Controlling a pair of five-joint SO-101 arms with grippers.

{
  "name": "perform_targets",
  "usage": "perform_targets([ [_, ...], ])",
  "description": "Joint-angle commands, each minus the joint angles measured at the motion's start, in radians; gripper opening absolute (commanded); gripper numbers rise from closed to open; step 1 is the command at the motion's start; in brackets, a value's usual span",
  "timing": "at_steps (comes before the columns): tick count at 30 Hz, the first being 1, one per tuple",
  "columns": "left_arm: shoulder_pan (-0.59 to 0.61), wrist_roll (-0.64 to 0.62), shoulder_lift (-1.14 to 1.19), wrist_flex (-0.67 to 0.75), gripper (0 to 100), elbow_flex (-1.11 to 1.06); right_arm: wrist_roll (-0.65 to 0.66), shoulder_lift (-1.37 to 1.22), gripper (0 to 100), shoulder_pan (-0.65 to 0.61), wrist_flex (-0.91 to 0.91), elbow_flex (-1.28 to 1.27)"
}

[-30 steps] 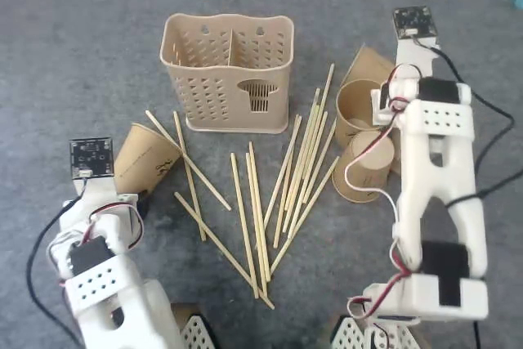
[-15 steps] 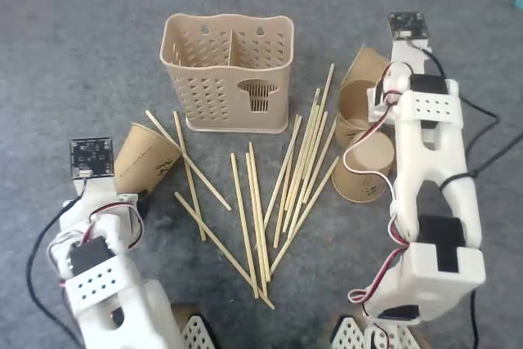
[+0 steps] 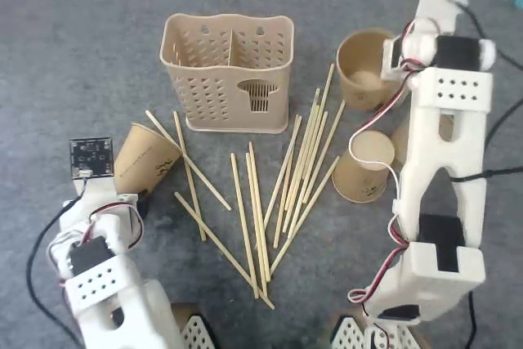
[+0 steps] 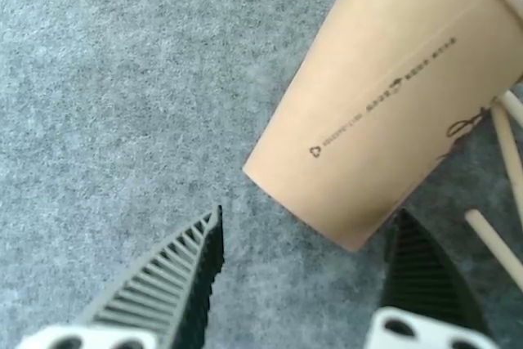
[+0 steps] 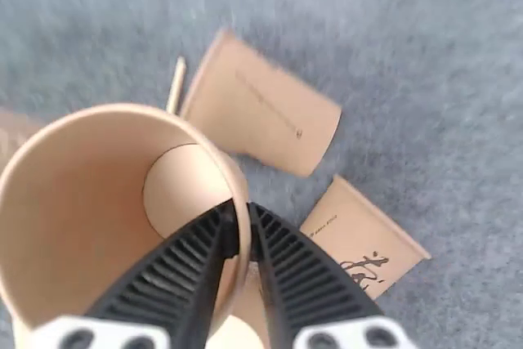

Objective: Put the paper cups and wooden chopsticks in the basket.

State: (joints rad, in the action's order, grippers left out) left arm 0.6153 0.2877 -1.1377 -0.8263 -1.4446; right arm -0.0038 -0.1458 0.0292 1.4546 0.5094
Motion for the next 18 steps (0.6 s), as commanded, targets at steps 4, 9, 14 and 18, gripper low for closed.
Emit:
perform_targets([
  [4, -0.011, 0.018, -0.015, 0.023, 30, 0.004, -0.064, 0.036, 0.7, -0.058, 0.084, 0.292],
  [9, -0.035, 0.018, -0.018, 0.023, 30, -0.005, -0.101, 0.045, 0.7, -0.156, 0.117, 0.419],
  [14, -0.035, 0.018, -0.018, 0.025, 30, -0.005, -0.121, 0.047, 0.7, -0.248, 0.124, 0.548],
  [18, -0.035, 0.018, -0.018, 0.025, 30, -0.005, -0.118, 0.047, 0.7, -0.334, 0.124, 0.585],
])
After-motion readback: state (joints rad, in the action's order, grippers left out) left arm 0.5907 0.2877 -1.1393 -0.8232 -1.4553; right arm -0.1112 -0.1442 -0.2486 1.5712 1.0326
